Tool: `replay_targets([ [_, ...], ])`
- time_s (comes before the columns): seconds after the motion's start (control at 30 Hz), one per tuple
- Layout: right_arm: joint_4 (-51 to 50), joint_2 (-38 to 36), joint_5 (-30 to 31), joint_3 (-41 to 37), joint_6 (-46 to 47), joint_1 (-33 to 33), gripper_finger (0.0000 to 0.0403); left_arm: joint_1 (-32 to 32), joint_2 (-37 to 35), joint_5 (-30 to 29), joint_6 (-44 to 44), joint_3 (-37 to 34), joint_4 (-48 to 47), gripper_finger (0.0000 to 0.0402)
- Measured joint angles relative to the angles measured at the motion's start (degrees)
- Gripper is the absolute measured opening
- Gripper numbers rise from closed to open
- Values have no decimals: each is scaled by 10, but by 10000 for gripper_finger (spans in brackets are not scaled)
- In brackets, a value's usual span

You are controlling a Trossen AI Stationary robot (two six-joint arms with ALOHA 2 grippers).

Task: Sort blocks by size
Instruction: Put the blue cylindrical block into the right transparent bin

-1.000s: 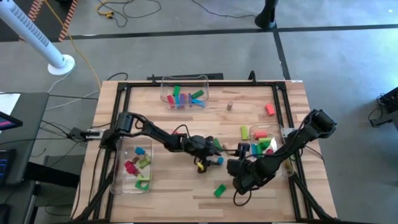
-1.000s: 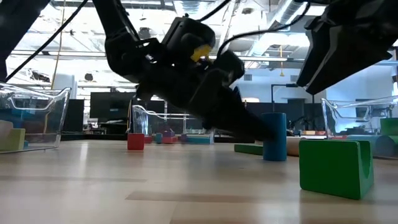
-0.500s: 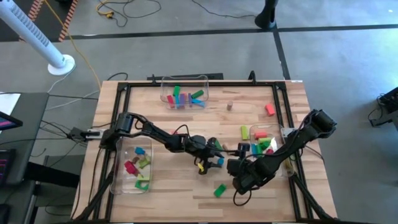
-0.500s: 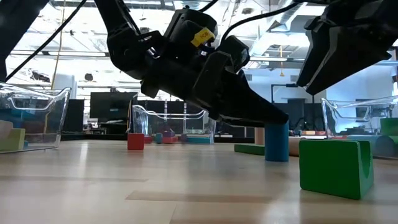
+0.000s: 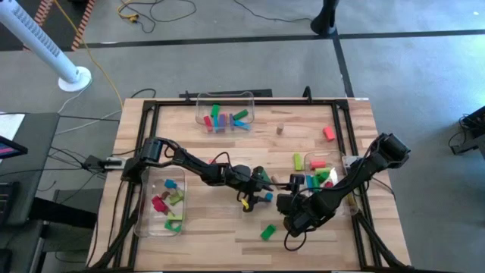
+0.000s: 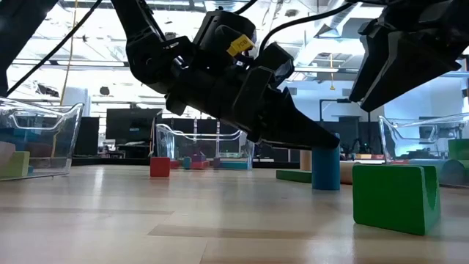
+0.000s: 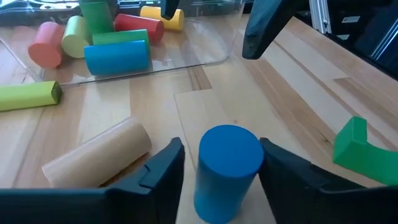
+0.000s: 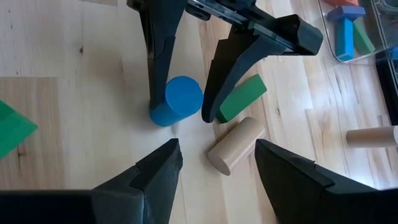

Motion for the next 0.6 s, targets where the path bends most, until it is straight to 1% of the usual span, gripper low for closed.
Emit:
replay_targets([
  [0.13,0,0,0,0,-1,0,248,0,0,0,2,0,-1,145],
  [0.23,0,0,1,0,-2,0,248,0,0,0,9,0,-3,123],
  [0.6,-6,0,1,0,-2,0,248,4,-1,3,11,0,-7,130],
])
